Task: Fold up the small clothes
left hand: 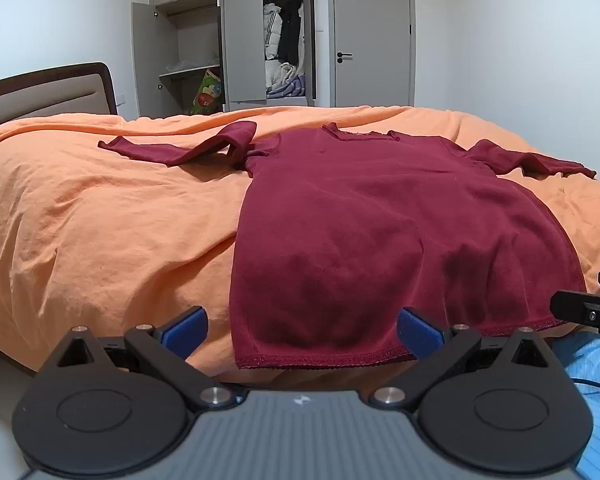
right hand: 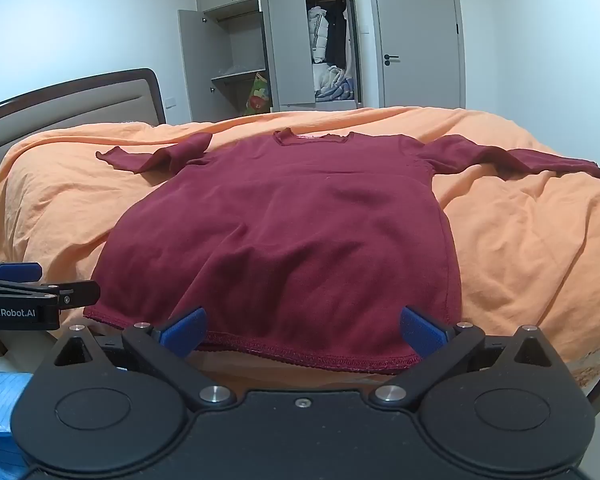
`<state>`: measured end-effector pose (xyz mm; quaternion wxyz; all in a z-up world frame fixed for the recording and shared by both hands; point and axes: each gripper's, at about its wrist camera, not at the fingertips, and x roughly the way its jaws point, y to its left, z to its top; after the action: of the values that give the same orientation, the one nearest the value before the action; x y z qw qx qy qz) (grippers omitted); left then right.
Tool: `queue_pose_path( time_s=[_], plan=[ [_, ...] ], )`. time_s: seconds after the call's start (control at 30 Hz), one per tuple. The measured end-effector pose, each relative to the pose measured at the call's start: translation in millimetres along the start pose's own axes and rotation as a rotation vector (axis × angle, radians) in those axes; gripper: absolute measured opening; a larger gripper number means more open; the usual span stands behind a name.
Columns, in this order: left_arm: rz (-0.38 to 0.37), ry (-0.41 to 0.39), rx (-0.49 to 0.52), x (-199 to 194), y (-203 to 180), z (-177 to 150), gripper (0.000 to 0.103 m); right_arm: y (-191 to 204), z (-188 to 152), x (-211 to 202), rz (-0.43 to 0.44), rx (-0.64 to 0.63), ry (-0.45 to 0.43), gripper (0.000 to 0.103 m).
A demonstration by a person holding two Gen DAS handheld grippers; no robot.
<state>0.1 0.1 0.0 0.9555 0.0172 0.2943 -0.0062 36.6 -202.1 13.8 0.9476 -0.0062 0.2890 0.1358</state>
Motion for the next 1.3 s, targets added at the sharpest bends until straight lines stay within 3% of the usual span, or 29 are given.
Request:
queue_pose_path(
  time_s=[1.3],
  plan=[
    [0.003,-0.001,0.009,0.4,-1.5,1.1,0.103,0.9,0.1,0.8,-0.005,0.001,0.002,0.103]
  ],
)
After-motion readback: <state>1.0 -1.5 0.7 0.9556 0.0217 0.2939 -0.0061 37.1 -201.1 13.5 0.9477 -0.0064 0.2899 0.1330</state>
